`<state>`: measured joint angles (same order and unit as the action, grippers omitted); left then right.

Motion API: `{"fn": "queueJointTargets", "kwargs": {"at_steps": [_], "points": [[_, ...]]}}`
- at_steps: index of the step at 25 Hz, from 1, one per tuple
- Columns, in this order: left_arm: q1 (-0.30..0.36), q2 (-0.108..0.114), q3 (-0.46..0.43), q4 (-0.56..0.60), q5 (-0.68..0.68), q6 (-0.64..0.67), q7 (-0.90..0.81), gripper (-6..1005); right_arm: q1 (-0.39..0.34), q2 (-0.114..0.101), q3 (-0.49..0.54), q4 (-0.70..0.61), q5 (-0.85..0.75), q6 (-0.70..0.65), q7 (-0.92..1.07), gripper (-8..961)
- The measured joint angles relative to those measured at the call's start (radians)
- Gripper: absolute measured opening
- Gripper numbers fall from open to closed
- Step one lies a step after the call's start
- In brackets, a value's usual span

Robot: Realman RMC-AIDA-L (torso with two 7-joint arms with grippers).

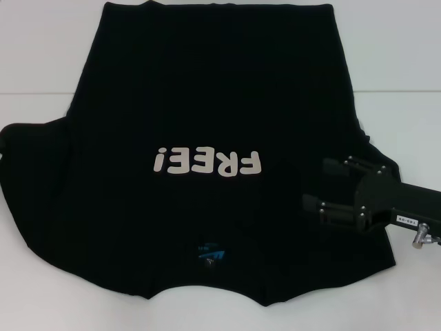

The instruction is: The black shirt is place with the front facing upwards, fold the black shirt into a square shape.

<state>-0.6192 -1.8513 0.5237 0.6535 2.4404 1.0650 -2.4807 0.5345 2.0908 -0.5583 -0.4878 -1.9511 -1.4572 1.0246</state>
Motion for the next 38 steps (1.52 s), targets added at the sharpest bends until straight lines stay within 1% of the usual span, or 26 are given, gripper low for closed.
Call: {"fn": "queueJointTargets", "kwargs": {"at_steps": [5,8,14,18,20,22,24,26,29,31,32,35,38], "points": [[0.032,-0.006,-0.036,0.0,-0.004,0.005,0.001,2,0.001,0.0,0.0,0.0,0.0,0.0,0.0,885],[0.042,-0.009,-0.043,0.0,-0.007,0.006,0.005,1,0.003,0.0,0.0,0.0,0.0,0.0,0.0,885],[0.043,-0.012,-0.046,-0.001,-0.022,0.03,0.006,1,0.003,0.0,-0.001,0.001,0.0,0.0,0.0,884],[0.035,-0.016,-0.047,0.018,-0.092,0.096,0.047,2,0.001,0.0,-0.001,0.006,0.0,0.0,0.0,884],[0.033,-0.029,-0.046,0.049,-0.155,0.153,0.097,1,0.0,0.0,-0.001,0.006,0.0,0.0,0.0,885],[0.029,-0.05,-0.041,0.089,-0.187,0.207,0.136,1,-0.002,0.0,-0.002,0.007,0.0,0.0,0.0,885],[0.018,-0.069,-0.029,0.119,-0.189,0.248,0.161,2,-0.004,0.0,-0.003,0.007,0.0,0.0,0.0,885],[0.01,-0.084,0.012,0.132,-0.184,0.274,0.175,2,-0.006,0.0,-0.005,0.008,0.0,0.0,0.0,885],[0.008,-0.094,0.085,0.132,-0.184,0.274,0.192,2,-0.007,0.0,-0.006,0.009,0.0,-0.001,0.0,885],[0.008,-0.106,0.125,0.131,-0.184,0.269,0.213,1,-0.008,0.0,-0.007,0.009,0.0,-0.002,0.0,884],[0.008,-0.117,0.142,0.131,-0.184,0.258,0.222,1,-0.007,0.0,-0.007,0.009,0.0,-0.002,0.0,884],[0.008,-0.144,0.164,0.127,-0.184,0.231,0.23,1,-0.007,0.0,-0.008,0.009,0.0,-0.002,0.0,884],[0.003,-0.161,0.174,0.109,-0.184,0.218,0.223,1,-0.007,0.001,-0.008,0.009,0.0,-0.002,0.0,884]]}}
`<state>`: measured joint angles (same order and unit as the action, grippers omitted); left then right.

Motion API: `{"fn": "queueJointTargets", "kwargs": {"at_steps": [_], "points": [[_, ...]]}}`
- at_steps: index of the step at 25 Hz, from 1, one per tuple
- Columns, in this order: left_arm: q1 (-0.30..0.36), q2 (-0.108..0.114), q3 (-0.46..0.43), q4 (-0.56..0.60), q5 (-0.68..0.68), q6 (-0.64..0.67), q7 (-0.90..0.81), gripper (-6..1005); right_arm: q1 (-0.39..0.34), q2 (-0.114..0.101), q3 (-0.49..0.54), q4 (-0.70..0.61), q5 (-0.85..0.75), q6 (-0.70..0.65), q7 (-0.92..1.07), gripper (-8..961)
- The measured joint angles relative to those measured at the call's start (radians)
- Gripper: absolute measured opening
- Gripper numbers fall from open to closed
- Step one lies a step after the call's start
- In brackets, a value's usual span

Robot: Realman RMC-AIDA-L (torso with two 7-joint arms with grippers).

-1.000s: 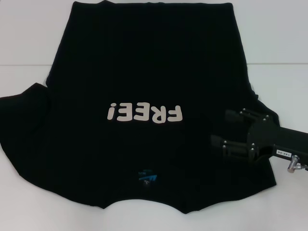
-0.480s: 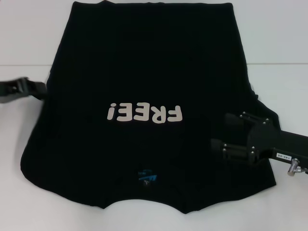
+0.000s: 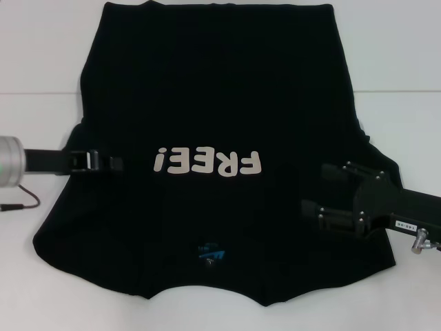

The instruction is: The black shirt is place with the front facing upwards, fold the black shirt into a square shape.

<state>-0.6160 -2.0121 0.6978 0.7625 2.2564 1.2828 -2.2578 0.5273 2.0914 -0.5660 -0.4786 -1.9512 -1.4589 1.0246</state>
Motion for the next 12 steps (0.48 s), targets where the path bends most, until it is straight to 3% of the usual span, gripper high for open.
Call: {"fn": "queueJointTargets", "kwargs": {"at_steps": [4,9,12], "points": [[-0.021,-0.002,-0.008,-0.079,-0.013,-0.008,-0.024,2,0.0,0.001,0.0,0.0,0.0,0.0,0.0,884],[-0.035,0.015,-0.104,-0.195,-0.057,-0.002,-0.054,146,0.0,0.001,0.0,0.0,0.0,0.0,0.0,884],[-0.018,0.03,-0.202,-0.222,-0.066,-0.007,-0.094,344,-0.001,0.001,0.0,0.0,-0.001,0.0,0.0,884]]}}
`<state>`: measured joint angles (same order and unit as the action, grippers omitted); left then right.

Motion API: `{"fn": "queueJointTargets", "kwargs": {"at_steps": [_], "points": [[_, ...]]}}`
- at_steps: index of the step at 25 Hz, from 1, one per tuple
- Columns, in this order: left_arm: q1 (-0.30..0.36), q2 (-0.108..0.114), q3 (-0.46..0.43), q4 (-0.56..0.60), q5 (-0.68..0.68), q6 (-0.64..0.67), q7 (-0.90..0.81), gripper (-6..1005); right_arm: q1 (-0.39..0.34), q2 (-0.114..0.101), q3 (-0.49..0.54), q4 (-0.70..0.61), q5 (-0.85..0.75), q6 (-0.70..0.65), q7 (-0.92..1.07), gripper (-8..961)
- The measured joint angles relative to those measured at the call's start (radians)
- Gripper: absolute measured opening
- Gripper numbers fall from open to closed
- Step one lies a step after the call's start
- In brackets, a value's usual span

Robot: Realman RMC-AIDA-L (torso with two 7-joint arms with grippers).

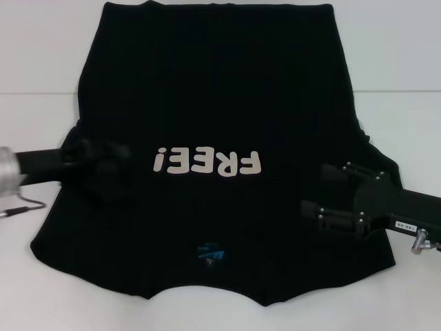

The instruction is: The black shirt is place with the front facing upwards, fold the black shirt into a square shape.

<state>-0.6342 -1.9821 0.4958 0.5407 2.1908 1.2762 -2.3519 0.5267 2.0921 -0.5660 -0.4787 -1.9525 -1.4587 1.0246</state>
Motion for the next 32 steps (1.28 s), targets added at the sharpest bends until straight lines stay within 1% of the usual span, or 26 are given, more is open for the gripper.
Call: {"fn": "queueJointTargets", "kwargs": {"at_steps": [2,3,5,7,10,14,17,32], "points": [[0.018,0.013,-0.041,-0.01,-0.001,-0.014,-0.024,426,-0.001,0.0,-0.001,0.0,-0.002,0.0,0.0,885],[0.035,0.025,-0.063,-0.018,-0.001,-0.034,-0.047,467,-0.001,0.0,-0.001,0.0,-0.002,0.0,0.0,885],[0.055,0.036,-0.082,-0.031,-0.001,-0.059,-0.073,549,-0.001,0.0,-0.001,0.001,-0.003,0.0,0.0,885],[0.069,0.042,-0.1,-0.045,-0.001,-0.079,-0.082,635,-0.001,0.0,-0.001,0.001,-0.004,0.0,0.0,885],[0.076,0.041,-0.108,-0.07,-0.002,-0.12,-0.082,770,-0.001,0.0,-0.001,0.002,-0.004,0.0,0.0,885],[0.065,0.031,-0.105,-0.107,-0.002,-0.171,-0.083,770,-0.001,0.0,-0.002,0.002,-0.003,0.0,0.0,885],[0.055,0.027,-0.104,-0.126,-0.002,-0.199,-0.083,771,-0.001,0.0,-0.002,0.002,-0.003,0.0,0.0,885],[0.033,0.015,-0.103,-0.133,0.003,-0.239,-0.084,770,-0.001,0.0,-0.002,0.002,-0.005,0.0,0.0,885]]}}
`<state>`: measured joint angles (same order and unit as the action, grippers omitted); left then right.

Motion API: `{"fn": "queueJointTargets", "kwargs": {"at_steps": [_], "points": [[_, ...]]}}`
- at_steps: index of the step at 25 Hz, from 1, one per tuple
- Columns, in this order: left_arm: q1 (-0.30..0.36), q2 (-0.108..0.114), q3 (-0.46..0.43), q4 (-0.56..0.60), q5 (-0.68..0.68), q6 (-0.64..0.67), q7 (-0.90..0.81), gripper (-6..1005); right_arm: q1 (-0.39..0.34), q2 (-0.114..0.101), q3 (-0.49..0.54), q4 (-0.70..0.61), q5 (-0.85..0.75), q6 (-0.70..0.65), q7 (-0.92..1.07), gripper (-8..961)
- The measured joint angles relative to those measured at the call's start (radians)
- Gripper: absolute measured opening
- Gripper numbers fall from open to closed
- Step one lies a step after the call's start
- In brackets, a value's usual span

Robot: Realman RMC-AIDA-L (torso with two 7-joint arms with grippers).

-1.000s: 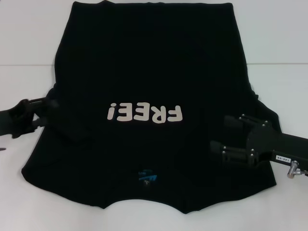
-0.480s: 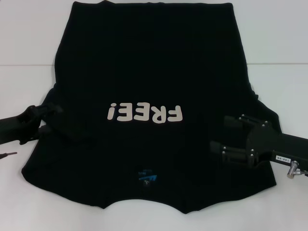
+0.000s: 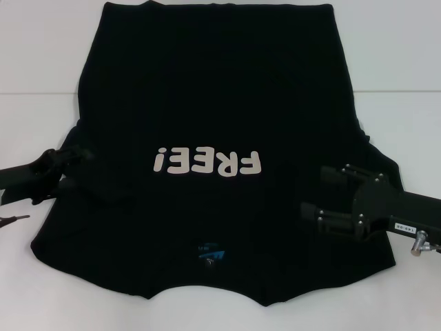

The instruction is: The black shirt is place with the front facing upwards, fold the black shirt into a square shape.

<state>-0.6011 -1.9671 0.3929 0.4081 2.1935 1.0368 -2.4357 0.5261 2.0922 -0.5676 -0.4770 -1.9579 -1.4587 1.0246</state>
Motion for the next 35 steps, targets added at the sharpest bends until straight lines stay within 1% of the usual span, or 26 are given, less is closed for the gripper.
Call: {"fn": "queueJointTargets", "kwargs": {"at_steps": [6,15,20,22,28,32,35], "points": [[-0.009,-0.002,-0.003,-0.006,-0.004,-0.016,0.0,771,0.0,0.0,0.0,0.0,0.0,-0.002,0.0,884],[-0.057,-0.016,-0.006,-0.011,-0.04,-0.027,0.02,771,0.0,0.0,0.0,0.001,0.002,-0.015,0.0,885],[-0.068,-0.017,-0.006,-0.01,-0.044,-0.011,0.025,772,-0.002,0.0,0.004,0.002,0.001,-0.021,0.0,885],[-0.06,-0.012,-0.006,-0.007,-0.044,-0.006,0.022,771,-0.005,0.0,0.005,0.003,0.002,-0.021,0.0,884],[-0.001,0.014,-0.029,-0.003,-0.053,-0.028,0.006,771,-0.006,0.0,0.001,0.003,0.003,-0.022,0.0,884],[0.019,0.016,-0.046,-0.002,-0.053,-0.057,0.01,771,-0.003,0.0,0.0,0.003,0.004,-0.022,0.0,885],[0.016,0.01,-0.043,-0.005,-0.052,-0.084,0.013,770,-0.002,0.0,0.0,0.003,0.004,-0.022,0.0,884]]}}
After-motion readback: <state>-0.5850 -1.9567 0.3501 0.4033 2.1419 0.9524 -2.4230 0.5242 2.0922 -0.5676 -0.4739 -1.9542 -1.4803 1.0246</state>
